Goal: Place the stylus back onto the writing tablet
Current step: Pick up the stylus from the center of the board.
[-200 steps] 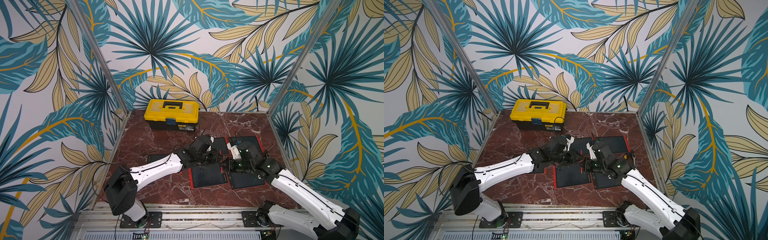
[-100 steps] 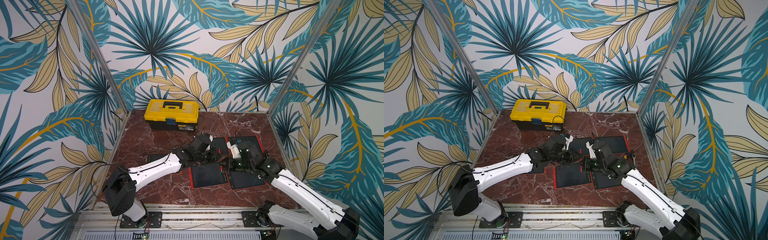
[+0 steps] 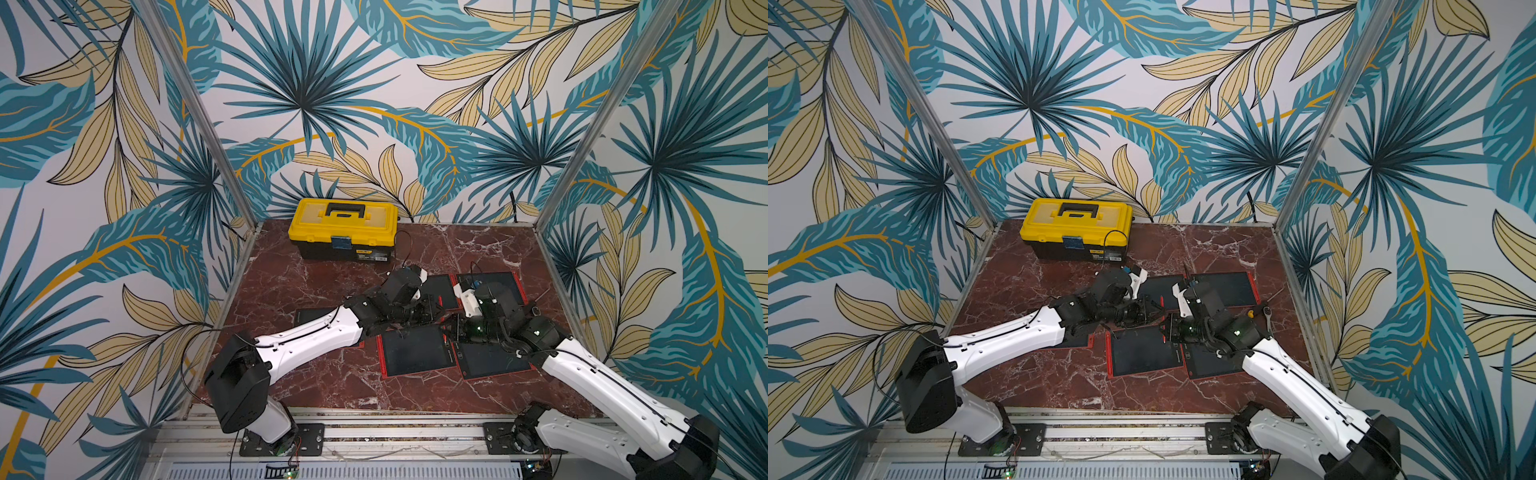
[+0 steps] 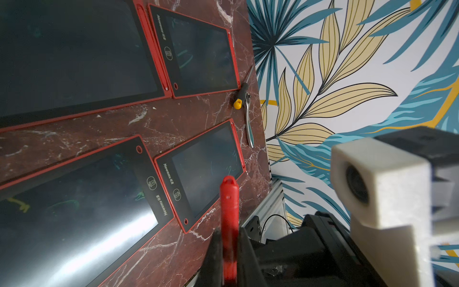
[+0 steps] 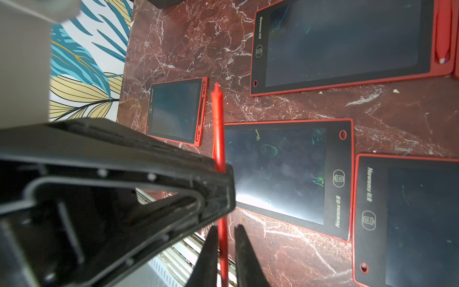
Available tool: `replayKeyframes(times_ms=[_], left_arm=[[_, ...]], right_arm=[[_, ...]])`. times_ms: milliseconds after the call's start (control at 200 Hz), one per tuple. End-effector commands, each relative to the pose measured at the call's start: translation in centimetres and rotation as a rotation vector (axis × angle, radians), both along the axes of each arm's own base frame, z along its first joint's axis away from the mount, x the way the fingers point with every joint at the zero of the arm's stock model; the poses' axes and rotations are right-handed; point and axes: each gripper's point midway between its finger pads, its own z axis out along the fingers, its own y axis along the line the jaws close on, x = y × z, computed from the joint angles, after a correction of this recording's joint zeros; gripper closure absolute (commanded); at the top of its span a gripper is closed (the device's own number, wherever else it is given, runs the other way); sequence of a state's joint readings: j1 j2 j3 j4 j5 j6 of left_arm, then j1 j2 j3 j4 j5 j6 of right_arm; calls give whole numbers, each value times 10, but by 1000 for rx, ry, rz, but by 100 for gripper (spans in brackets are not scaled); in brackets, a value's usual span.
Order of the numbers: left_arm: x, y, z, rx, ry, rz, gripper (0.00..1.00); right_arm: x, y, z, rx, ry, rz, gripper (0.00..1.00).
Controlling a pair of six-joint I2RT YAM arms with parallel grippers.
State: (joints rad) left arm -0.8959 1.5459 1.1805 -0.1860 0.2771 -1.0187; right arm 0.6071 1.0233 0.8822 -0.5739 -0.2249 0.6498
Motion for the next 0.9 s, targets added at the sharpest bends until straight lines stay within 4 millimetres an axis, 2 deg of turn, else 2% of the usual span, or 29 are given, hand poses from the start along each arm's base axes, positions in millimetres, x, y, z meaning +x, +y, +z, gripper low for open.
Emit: replayKeyframes(times_ms=[0,120,355,456,501,551,726,896], left_arm=[[-3,2,12,-33,-42,-8,91],[-3,3,9,-27,-41,-9,91],[-1,7,3,-2,-38,-5,91],[1,16,-1,39,-44,8,91],[2,21,-2,55,-45,13,91],[5,26,-2,74,-51,21,91],[6,56,-11,187,-42,45,91],[4,88,-17,306,-50,66,91]], right_arm=[[-5,-1,-4,-7,9,4,76],[-5,-3,-2,-5,0,-3,63],[-10,-5,8,30,-32,1,45],[-13,-5,13,50,-44,7,24],[-15,-6,14,58,-49,5,10],[-16,-5,17,73,-58,7,1],[-17,-3,32,141,-121,9,0],[-18,-1,38,153,-143,27,1]])
